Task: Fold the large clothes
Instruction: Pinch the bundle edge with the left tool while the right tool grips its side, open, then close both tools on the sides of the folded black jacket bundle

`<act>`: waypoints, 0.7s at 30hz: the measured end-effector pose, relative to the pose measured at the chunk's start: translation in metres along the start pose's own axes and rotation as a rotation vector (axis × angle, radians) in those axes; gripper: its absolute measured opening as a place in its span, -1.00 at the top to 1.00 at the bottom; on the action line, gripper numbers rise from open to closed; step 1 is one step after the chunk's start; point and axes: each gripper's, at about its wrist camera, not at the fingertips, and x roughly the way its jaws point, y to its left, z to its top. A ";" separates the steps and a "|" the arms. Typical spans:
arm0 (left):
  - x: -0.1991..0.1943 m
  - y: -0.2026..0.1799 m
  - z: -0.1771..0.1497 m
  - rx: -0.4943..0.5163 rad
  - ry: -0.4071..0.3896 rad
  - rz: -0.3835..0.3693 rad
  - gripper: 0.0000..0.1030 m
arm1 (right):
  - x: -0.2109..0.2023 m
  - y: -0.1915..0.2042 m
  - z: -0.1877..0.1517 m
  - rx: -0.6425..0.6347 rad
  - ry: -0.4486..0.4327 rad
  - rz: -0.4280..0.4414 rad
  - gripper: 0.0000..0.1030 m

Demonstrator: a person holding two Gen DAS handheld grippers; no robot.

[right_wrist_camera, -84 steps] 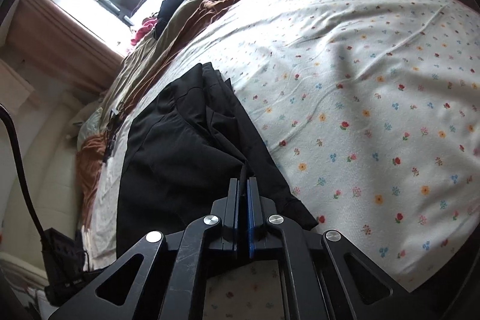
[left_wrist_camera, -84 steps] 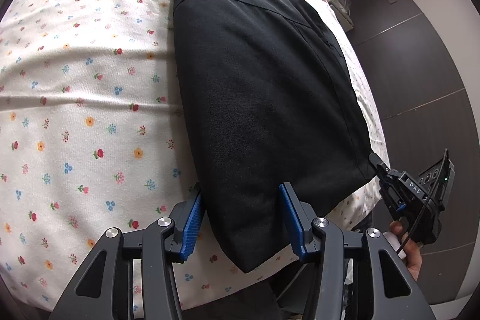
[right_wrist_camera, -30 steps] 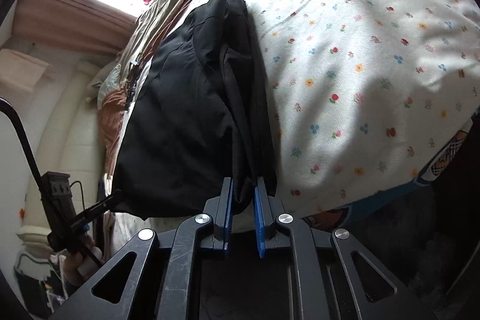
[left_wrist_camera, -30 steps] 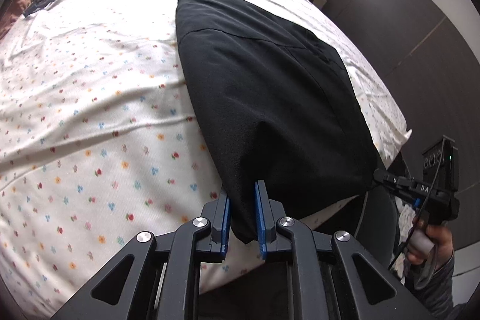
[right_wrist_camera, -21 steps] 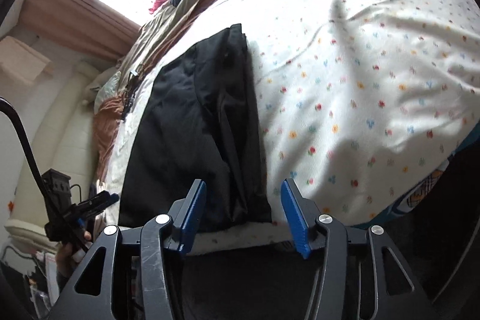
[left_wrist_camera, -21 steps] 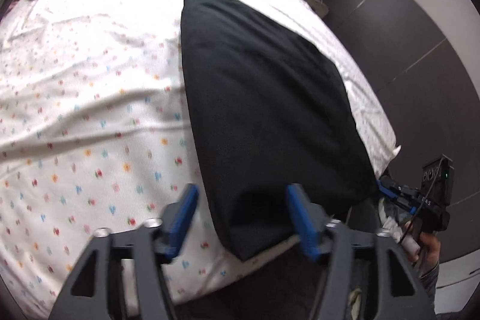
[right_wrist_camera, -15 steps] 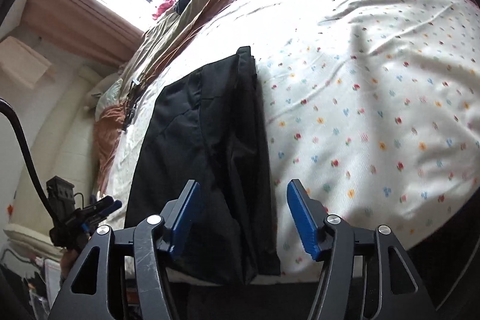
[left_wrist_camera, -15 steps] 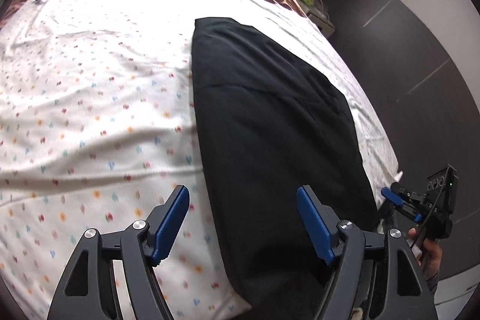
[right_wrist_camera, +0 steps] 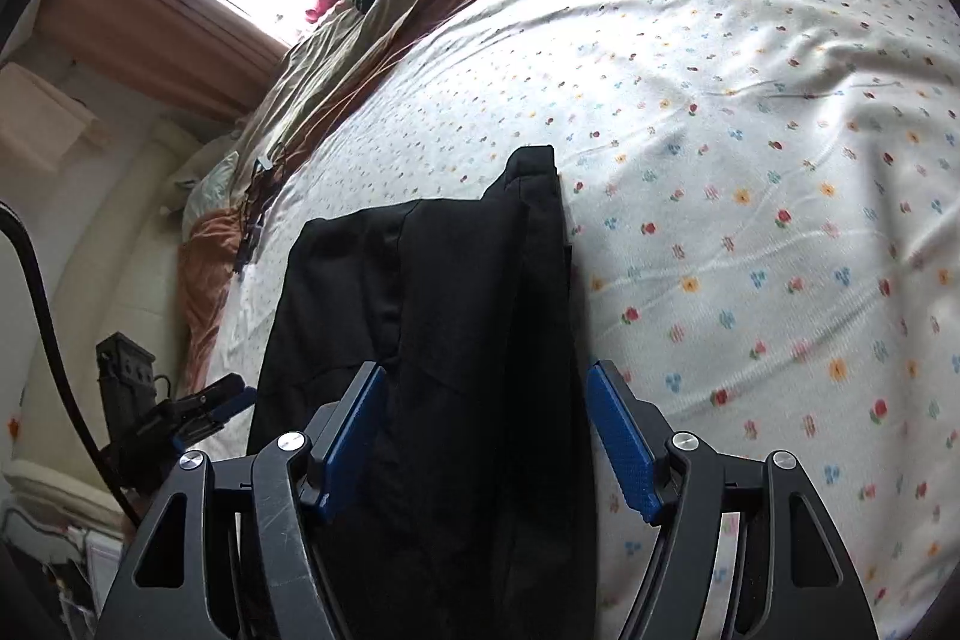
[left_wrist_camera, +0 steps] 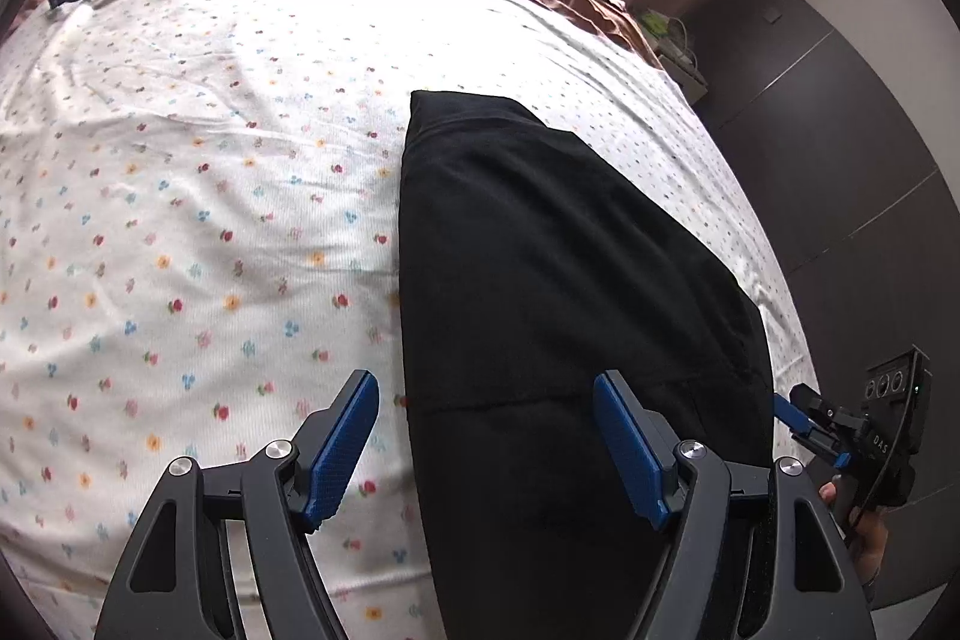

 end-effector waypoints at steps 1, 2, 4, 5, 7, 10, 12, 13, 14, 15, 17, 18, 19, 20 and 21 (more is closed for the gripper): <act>0.004 0.000 0.006 -0.002 -0.001 -0.002 -0.46 | 0.005 -0.001 0.005 0.002 0.005 -0.007 -0.34; 0.008 0.000 0.011 -0.001 -0.004 -0.002 -0.46 | 0.011 -0.003 0.010 0.002 0.010 -0.014 -0.34; 0.018 -0.001 0.022 0.002 0.001 0.003 -0.46 | 0.022 -0.002 0.019 -0.001 0.020 -0.021 -0.27; 0.022 -0.001 0.026 0.002 0.006 0.008 -0.46 | 0.025 -0.002 0.022 -0.004 0.023 -0.023 -0.17; 0.029 -0.002 0.031 0.003 0.010 0.016 -0.46 | 0.032 -0.004 0.028 -0.007 0.033 -0.026 0.04; 0.035 -0.005 0.034 0.007 0.010 0.026 -0.26 | 0.037 -0.005 0.031 -0.014 0.049 -0.012 0.71; 0.038 -0.011 0.033 0.017 0.015 0.059 -0.19 | 0.034 -0.003 0.030 -0.046 0.031 -0.009 0.88; 0.039 -0.015 0.033 0.025 0.013 0.077 -0.11 | 0.031 -0.004 0.030 -0.051 0.020 -0.018 0.89; 0.039 -0.019 0.033 0.032 0.011 0.087 -0.06 | 0.029 -0.008 0.030 -0.042 0.010 -0.026 0.91; 0.039 -0.022 0.034 0.039 0.009 0.095 0.04 | 0.026 -0.013 0.029 -0.025 -0.002 -0.030 0.91; 0.037 -0.027 0.037 0.049 0.006 0.101 0.25 | 0.022 -0.024 0.026 -0.001 -0.015 -0.044 0.91; 0.036 -0.030 0.038 0.055 0.007 0.102 0.35 | 0.023 -0.027 0.024 0.005 -0.009 -0.049 0.88; 0.036 -0.033 0.039 0.063 0.009 0.099 0.44 | 0.023 -0.031 0.023 0.012 0.001 -0.049 0.85; 0.036 -0.037 0.040 0.074 0.009 0.096 0.50 | 0.023 -0.034 0.022 0.020 0.009 -0.046 0.65; 0.037 -0.041 0.042 0.083 0.013 0.080 0.72 | 0.021 -0.036 0.021 0.022 0.013 -0.038 0.37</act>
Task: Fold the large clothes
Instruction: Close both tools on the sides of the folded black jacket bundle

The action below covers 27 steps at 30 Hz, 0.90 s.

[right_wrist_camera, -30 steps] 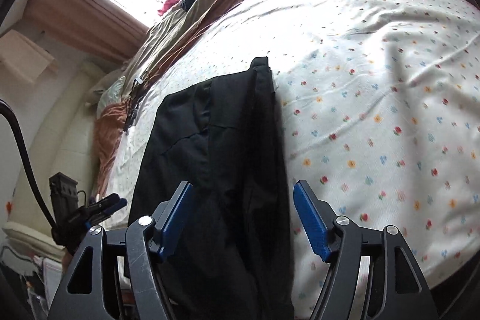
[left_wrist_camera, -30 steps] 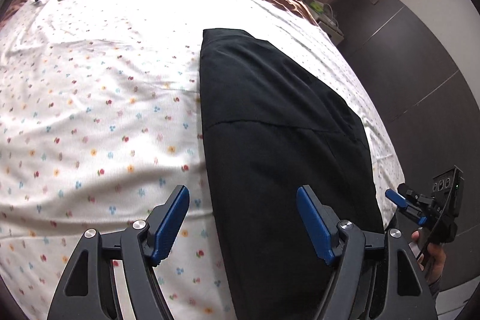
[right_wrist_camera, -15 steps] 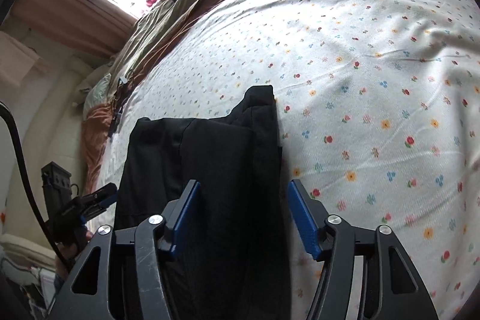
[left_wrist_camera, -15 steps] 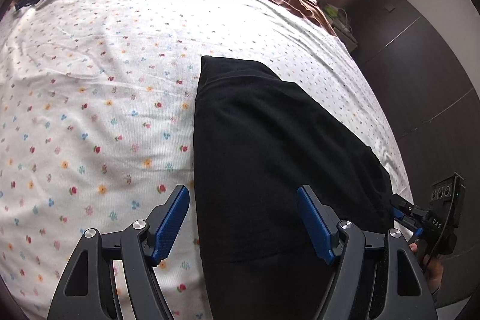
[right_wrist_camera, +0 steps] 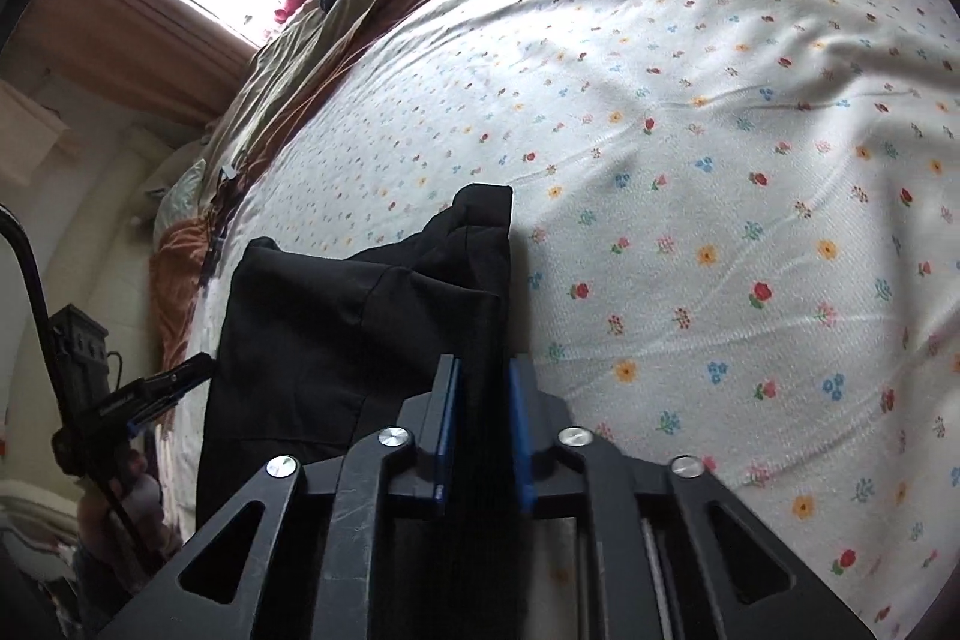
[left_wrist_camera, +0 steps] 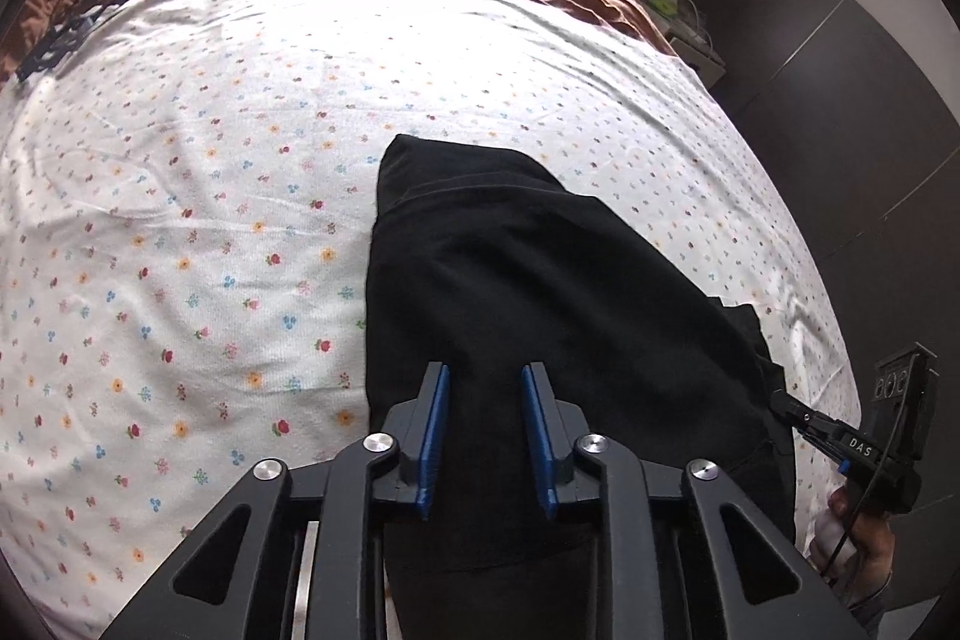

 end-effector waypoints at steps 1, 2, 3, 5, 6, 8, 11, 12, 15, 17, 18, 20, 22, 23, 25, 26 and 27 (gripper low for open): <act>0.002 -0.005 0.001 0.005 0.017 -0.040 0.91 | -0.004 -0.001 -0.001 -0.005 -0.001 0.003 0.25; 0.005 -0.011 0.001 0.012 0.035 -0.068 0.91 | -0.008 -0.003 -0.001 -0.008 -0.005 0.007 0.02; 0.006 -0.018 0.000 0.035 0.044 -0.056 0.91 | -0.013 -0.004 -0.001 -0.007 -0.008 0.016 -0.20; 0.008 -0.026 0.000 0.075 0.043 -0.009 0.91 | -0.021 -0.008 -0.001 0.005 -0.015 0.048 -0.37; 0.008 -0.026 0.000 0.076 0.045 -0.005 0.91 | -0.024 -0.010 -0.001 0.010 -0.011 0.057 -0.48; 0.007 -0.024 0.001 0.062 0.044 0.001 0.90 | -0.023 -0.011 -0.002 0.006 0.011 0.072 -0.58; 0.003 -0.013 0.003 0.029 0.057 0.011 0.56 | -0.016 -0.013 -0.004 -0.009 0.056 0.083 -0.58; 0.000 -0.009 0.003 0.018 0.049 0.003 0.13 | -0.012 -0.014 -0.005 -0.008 0.072 0.077 -0.60; -0.018 0.000 0.004 0.009 -0.023 0.020 -0.73 | 0.002 -0.016 -0.005 0.010 0.112 0.109 -0.65; -0.022 0.011 0.005 -0.014 -0.038 0.017 -0.74 | 0.008 -0.015 -0.004 0.011 0.116 0.136 -0.71; -0.022 0.018 0.006 -0.031 -0.030 0.018 -0.74 | 0.011 -0.013 -0.002 0.015 0.122 0.155 -0.75; -0.020 0.032 0.003 -0.061 -0.025 0.030 -0.74 | 0.020 -0.012 0.003 0.032 0.149 0.200 -0.75; -0.017 0.046 -0.001 -0.095 -0.021 0.036 -0.74 | 0.032 -0.010 0.009 0.058 0.174 0.237 -0.75; -0.014 0.053 -0.004 -0.115 -0.016 0.026 -0.74 | 0.037 -0.008 0.012 0.069 0.180 0.255 -0.75; -0.009 0.061 -0.008 -0.137 -0.005 0.006 -0.74 | 0.047 -0.004 0.017 0.086 0.193 0.277 -0.75; -0.006 0.063 -0.010 -0.138 0.001 0.000 -0.74 | 0.051 -0.002 0.020 0.089 0.200 0.279 -0.75; -0.002 0.064 -0.011 -0.137 0.008 -0.001 -0.73 | 0.055 0.002 0.022 0.087 0.207 0.281 -0.75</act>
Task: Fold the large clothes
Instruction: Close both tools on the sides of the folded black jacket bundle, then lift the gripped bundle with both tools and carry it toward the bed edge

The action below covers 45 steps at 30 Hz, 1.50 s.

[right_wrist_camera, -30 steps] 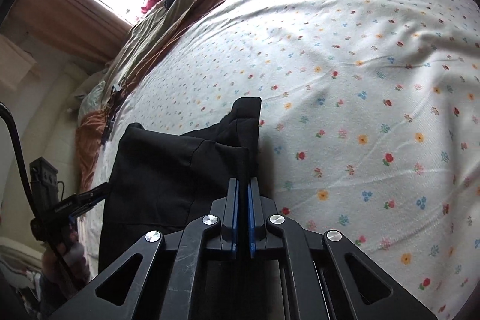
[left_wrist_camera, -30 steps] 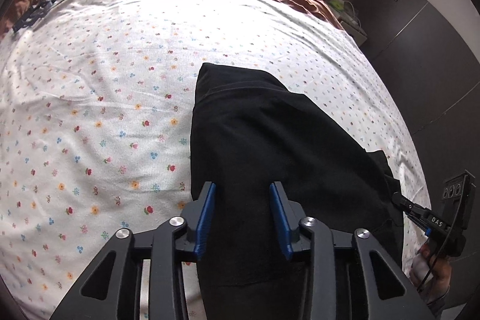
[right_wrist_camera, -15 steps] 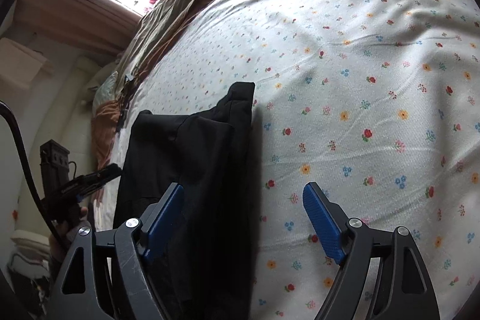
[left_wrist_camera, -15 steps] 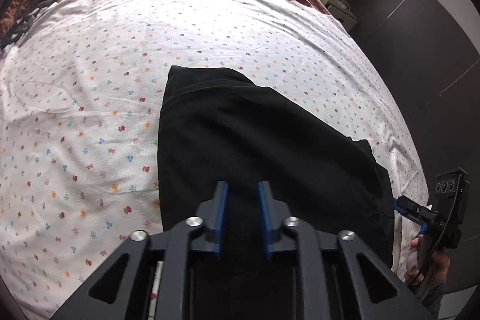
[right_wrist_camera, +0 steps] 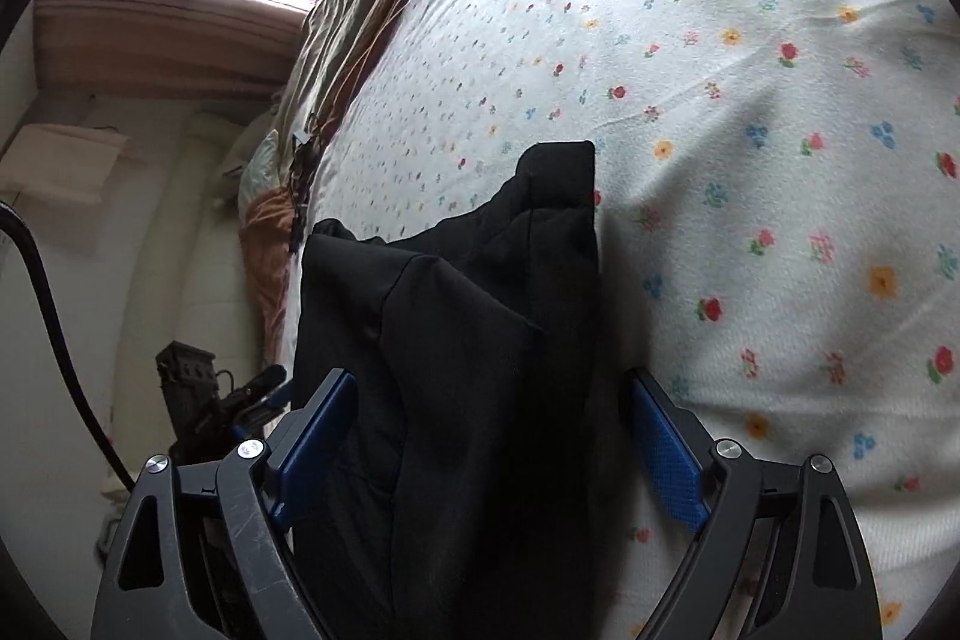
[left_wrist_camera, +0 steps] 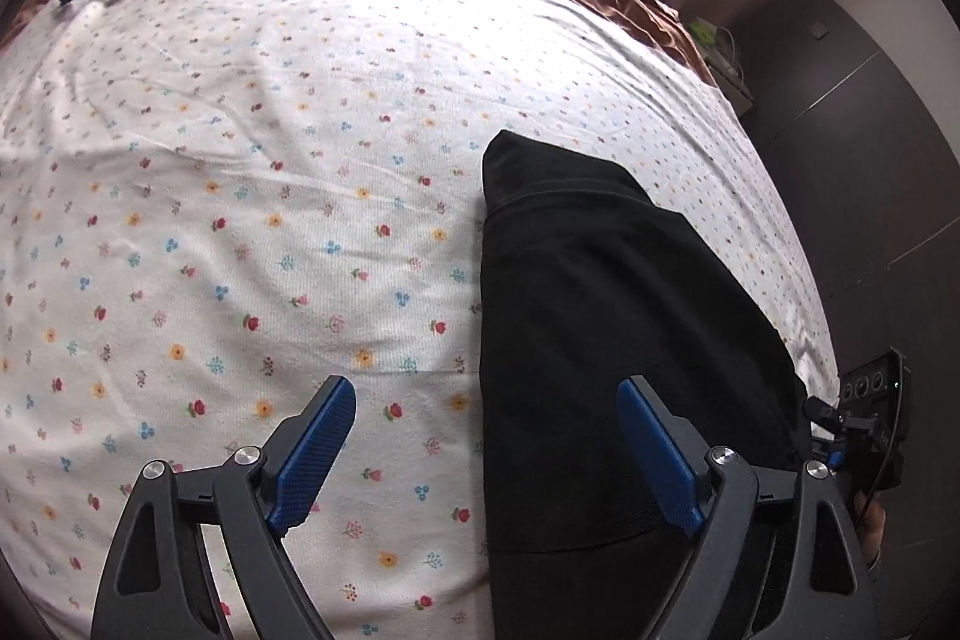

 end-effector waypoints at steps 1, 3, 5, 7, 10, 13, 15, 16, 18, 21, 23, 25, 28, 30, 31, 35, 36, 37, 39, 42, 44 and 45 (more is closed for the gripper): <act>0.004 0.001 -0.001 0.000 0.007 -0.005 -0.74 | 0.003 0.002 0.002 -0.006 0.009 0.003 -0.75; 0.010 0.000 -0.002 -0.008 0.016 -0.025 -0.74 | 0.012 0.007 0.005 -0.018 0.031 0.014 -0.67; 0.016 -0.001 -0.001 -0.018 0.022 -0.049 -0.73 | 0.020 0.010 0.007 -0.017 0.040 -0.003 -0.52; 0.021 -0.004 0.002 -0.020 0.029 -0.071 -0.73 | 0.020 0.008 0.008 -0.004 0.044 -0.012 -0.38; 0.030 -0.011 0.007 -0.024 0.052 -0.096 -0.73 | 0.012 0.001 0.005 0.014 0.046 -0.001 -0.23; 0.038 -0.019 0.011 -0.014 0.073 -0.112 -0.71 | 0.005 -0.003 -0.002 0.012 0.056 -0.005 -0.10; 0.044 -0.023 0.012 -0.011 0.085 -0.120 -0.66 | 0.000 -0.007 -0.006 0.020 0.053 -0.008 0.09; 0.047 -0.025 0.013 -0.012 0.090 -0.123 -0.62 | -0.002 -0.011 -0.008 0.028 0.048 -0.013 0.16; 0.051 -0.026 0.015 -0.023 0.102 -0.127 -0.57 | -0.002 -0.015 -0.009 0.055 0.034 -0.011 0.30; 0.053 -0.026 0.020 -0.046 0.113 -0.105 -0.45 | 0.000 -0.009 -0.009 0.034 0.017 -0.045 0.47; 0.051 -0.029 0.022 -0.053 0.115 -0.081 -0.34 | -0.002 -0.002 -0.009 0.029 -0.001 -0.053 0.67; 0.049 -0.034 0.022 -0.036 0.109 -0.050 -0.14 | -0.008 0.010 -0.010 0.008 -0.030 -0.060 0.74; 0.041 -0.037 0.023 -0.034 0.093 -0.032 0.11 | -0.019 0.033 -0.014 -0.036 -0.067 -0.067 0.77; 0.032 -0.040 0.022 -0.038 0.077 -0.031 0.25 | -0.026 0.050 -0.017 -0.069 -0.083 -0.075 0.78; 0.026 -0.043 0.022 -0.034 0.066 -0.030 0.32 | -0.029 0.059 -0.018 -0.085 -0.090 -0.080 0.78; -0.008 -0.058 0.019 -0.012 0.013 -0.036 0.44 | -0.046 0.085 -0.026 -0.130 -0.123 -0.081 0.79; -0.016 -0.062 0.018 -0.007 -0.001 -0.037 0.45 | -0.053 0.091 -0.029 -0.140 -0.133 -0.078 0.79; -0.025 -0.066 0.016 -0.001 -0.015 -0.041 0.46 | -0.059 0.095 -0.032 -0.146 -0.143 -0.072 0.79; -0.044 -0.076 0.013 0.012 -0.043 -0.052 0.48 | -0.072 0.103 -0.038 -0.160 -0.169 -0.062 0.79; -0.071 -0.095 0.007 0.027 -0.081 -0.078 0.48 | -0.096 0.113 -0.047 -0.177 -0.211 -0.056 0.79; -0.088 -0.112 0.002 0.044 -0.107 -0.096 0.49 | -0.116 0.120 -0.054 -0.197 -0.245 -0.052 0.79; -0.096 -0.120 0.000 0.053 -0.121 -0.103 0.49 | -0.126 0.125 -0.057 -0.210 -0.264 -0.051 0.79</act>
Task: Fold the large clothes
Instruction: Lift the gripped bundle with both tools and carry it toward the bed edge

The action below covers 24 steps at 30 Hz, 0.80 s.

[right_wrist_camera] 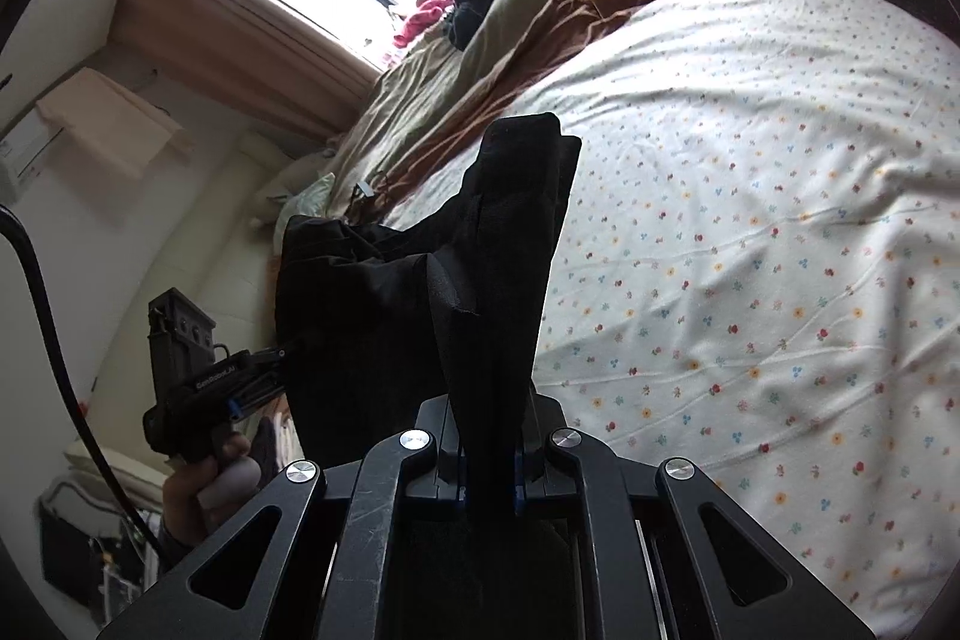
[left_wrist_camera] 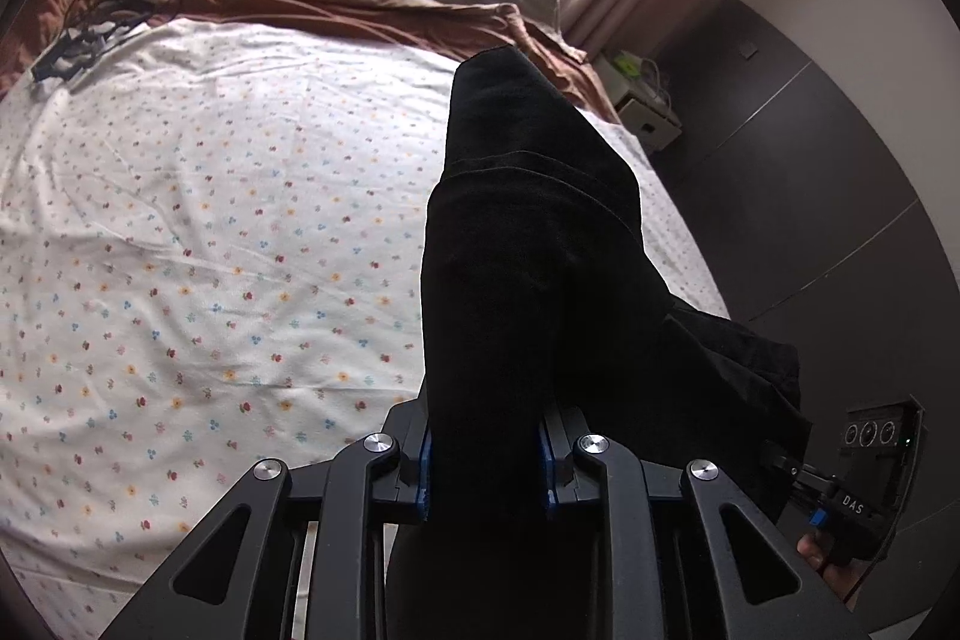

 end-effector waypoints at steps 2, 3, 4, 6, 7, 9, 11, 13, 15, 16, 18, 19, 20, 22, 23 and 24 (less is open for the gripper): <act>-0.013 -0.020 -0.002 0.018 -0.025 -0.018 0.49 | -0.022 0.007 0.002 -0.019 -0.037 -0.005 0.79; -0.015 -0.030 -0.002 0.025 -0.034 -0.028 0.49 | -0.033 0.009 0.003 -0.027 -0.054 -0.010 0.79; -0.020 -0.039 -0.004 0.030 -0.042 -0.040 0.49 | -0.044 0.011 0.005 -0.036 -0.071 -0.015 0.79; -0.028 -0.057 -0.008 0.044 -0.057 -0.066 0.49 | -0.065 0.017 0.008 -0.056 -0.105 -0.027 0.79; -0.031 -0.066 -0.010 0.050 -0.063 -0.078 0.49 | -0.076 0.019 0.008 -0.065 -0.123 -0.035 0.79; -0.036 -0.087 -0.015 0.068 -0.077 -0.105 0.49 | -0.098 0.021 0.011 -0.083 -0.154 -0.055 0.79; -0.038 -0.105 -0.020 0.083 -0.086 -0.130 0.50 | -0.118 0.023 0.011 -0.098 -0.179 -0.072 0.79; -0.038 -0.125 -0.026 0.094 -0.088 -0.160 0.51 | -0.138 0.024 0.012 -0.116 -0.204 -0.098 0.79; -0.035 -0.146 -0.033 0.105 -0.083 -0.187 0.51 | -0.160 0.022 0.012 -0.126 -0.226 -0.125 0.79; -0.033 -0.157 -0.037 0.111 -0.078 -0.202 0.51 | -0.170 0.021 0.011 -0.129 -0.235 -0.138 0.79; -0.029 -0.177 -0.045 0.125 -0.068 -0.228 0.51 | -0.190 0.017 0.012 -0.133 -0.255 -0.167 0.79; -0.027 -0.188 -0.049 0.132 -0.060 -0.239 0.51 | -0.199 0.014 0.014 -0.136 -0.263 -0.180 0.79; -0.024 -0.199 -0.053 0.136 -0.051 -0.252 0.51 | -0.210 0.012 0.013 -0.139 -0.272 -0.195 0.79; -0.017 -0.220 -0.061 0.150 -0.038 -0.273 0.51 | -0.231 0.005 0.015 -0.140 -0.292 -0.222 0.79; -0.014 -0.231 -0.065 0.156 -0.033 -0.283 0.51 | -0.240 0.001 0.016 -0.141 -0.301 -0.236 0.79; -0.011 -0.242 -0.069 0.160 -0.027 -0.298 0.51 | -0.251 -0.003 0.018 -0.140 -0.311 -0.251 0.79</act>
